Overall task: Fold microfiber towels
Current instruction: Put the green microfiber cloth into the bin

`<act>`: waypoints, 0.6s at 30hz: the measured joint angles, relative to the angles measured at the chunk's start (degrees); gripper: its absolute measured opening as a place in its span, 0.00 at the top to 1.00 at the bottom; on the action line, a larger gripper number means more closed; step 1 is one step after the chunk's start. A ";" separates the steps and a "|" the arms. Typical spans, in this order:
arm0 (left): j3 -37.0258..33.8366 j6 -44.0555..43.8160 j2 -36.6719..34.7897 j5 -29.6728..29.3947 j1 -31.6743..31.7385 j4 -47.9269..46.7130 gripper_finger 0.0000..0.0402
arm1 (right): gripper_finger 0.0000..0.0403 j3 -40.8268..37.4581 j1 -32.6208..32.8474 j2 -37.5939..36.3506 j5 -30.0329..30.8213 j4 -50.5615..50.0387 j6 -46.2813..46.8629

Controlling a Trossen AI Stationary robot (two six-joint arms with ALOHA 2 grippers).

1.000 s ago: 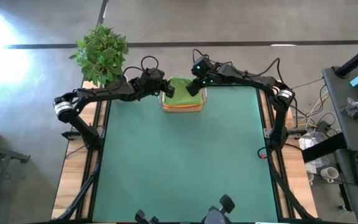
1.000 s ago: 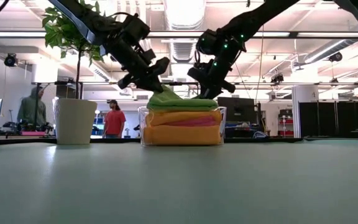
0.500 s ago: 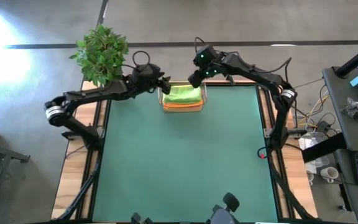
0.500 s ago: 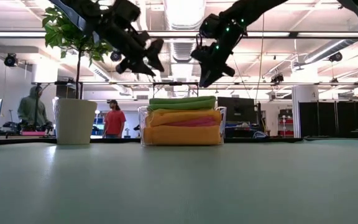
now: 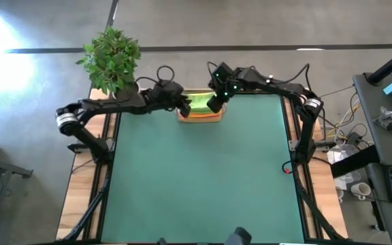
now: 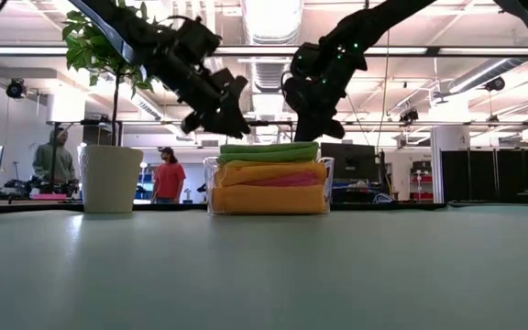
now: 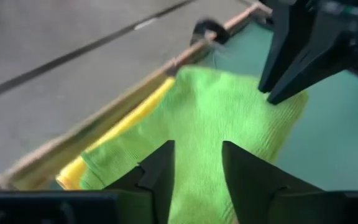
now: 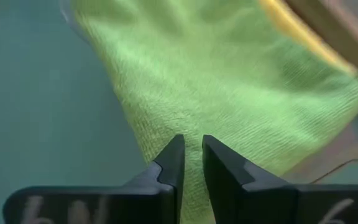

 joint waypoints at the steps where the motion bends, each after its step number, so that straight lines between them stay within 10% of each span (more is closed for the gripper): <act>1: -0.07 -0.02 0.66 0.06 -0.08 -0.04 0.72 | 0.88 -0.56 0.11 0.00 -0.13 0.02 0.18; 18: -0.21 -2.90 4.82 1.91 -0.29 -5.45 0.93 | 0.93 -5.44 0.12 -0.28 0.52 2.91 0.53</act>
